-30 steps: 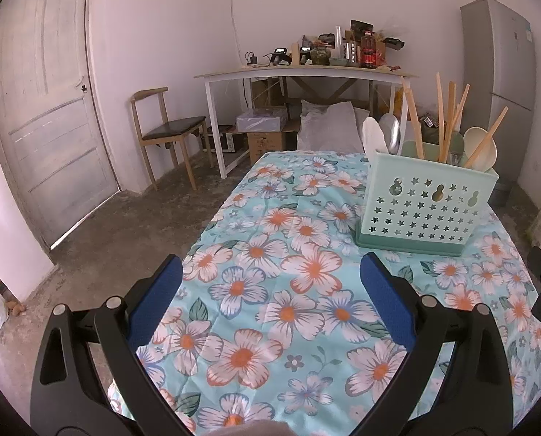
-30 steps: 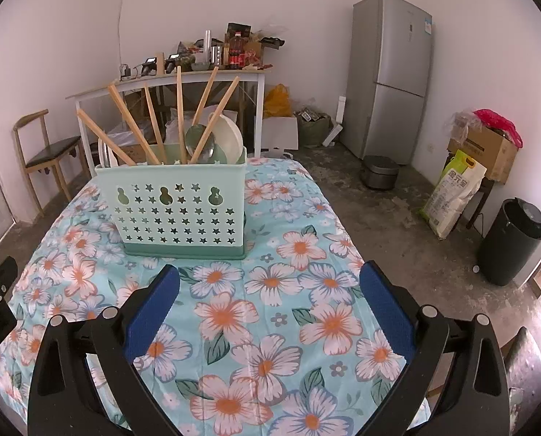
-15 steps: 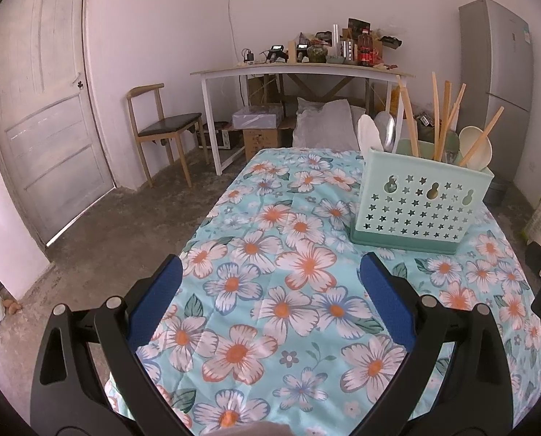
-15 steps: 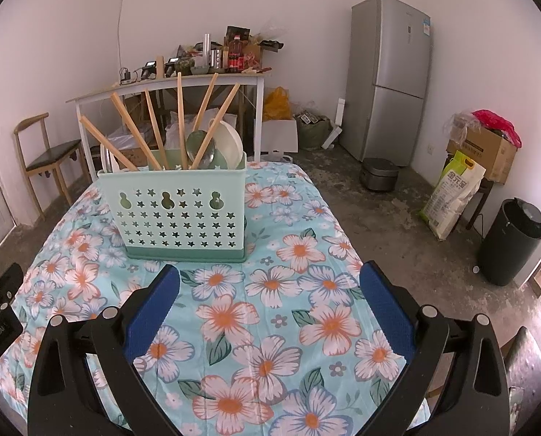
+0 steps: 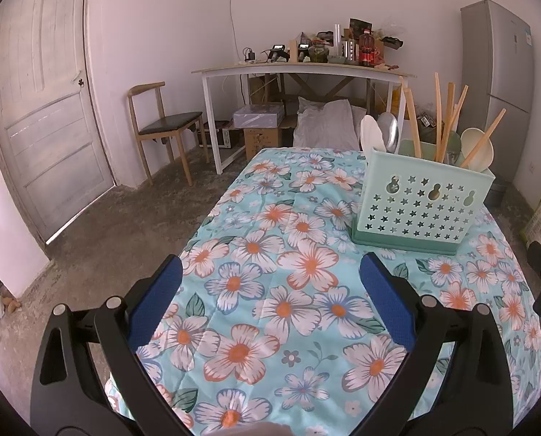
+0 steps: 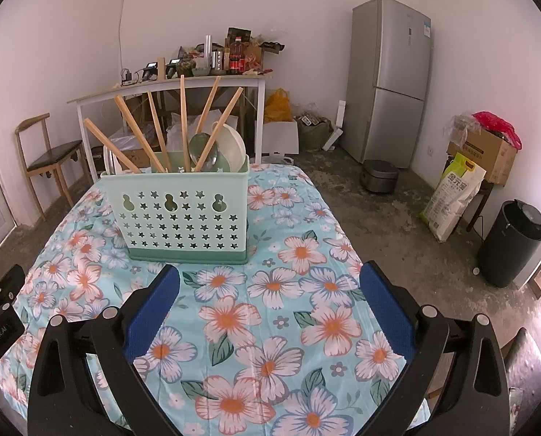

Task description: Organize utensils

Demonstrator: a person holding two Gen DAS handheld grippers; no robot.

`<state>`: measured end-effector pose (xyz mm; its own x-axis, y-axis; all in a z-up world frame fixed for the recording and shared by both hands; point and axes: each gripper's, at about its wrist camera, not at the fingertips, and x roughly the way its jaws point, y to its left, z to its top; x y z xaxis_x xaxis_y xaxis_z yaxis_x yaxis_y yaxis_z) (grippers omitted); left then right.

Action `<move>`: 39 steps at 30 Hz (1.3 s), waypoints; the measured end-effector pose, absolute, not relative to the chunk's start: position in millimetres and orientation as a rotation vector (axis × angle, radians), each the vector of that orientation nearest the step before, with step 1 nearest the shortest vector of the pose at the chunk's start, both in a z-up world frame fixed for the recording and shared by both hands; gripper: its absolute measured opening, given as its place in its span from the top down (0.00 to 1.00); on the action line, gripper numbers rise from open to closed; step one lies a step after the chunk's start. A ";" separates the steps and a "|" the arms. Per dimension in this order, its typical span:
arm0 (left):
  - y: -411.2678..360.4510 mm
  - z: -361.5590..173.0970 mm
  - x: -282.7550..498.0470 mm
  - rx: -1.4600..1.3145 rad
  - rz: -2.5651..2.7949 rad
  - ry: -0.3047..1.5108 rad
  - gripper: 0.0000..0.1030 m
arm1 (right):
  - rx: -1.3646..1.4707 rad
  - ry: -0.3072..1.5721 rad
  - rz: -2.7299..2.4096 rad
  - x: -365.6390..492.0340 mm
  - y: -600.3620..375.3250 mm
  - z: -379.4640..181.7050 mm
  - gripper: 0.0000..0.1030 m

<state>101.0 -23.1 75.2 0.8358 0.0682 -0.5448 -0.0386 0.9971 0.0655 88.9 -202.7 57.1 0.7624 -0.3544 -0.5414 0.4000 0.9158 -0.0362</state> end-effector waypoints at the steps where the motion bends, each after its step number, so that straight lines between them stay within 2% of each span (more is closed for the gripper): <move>1: -23.4 75.1 100.9 0.053 0.056 0.579 0.08 | 0.083 0.571 -0.411 88.8 -202.8 57.0 0.06; 39: -20.0 77.6 99.9 0.048 0.062 0.578 0.08 | 0.086 0.564 -0.409 88.2 -201.2 59.0 0.06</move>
<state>99.9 -20.0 77.6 0.8360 0.0719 -0.5441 -0.0451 0.9970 0.0625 88.2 -201.2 59.0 0.7668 -0.3533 -0.5360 0.4000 0.9160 -0.0316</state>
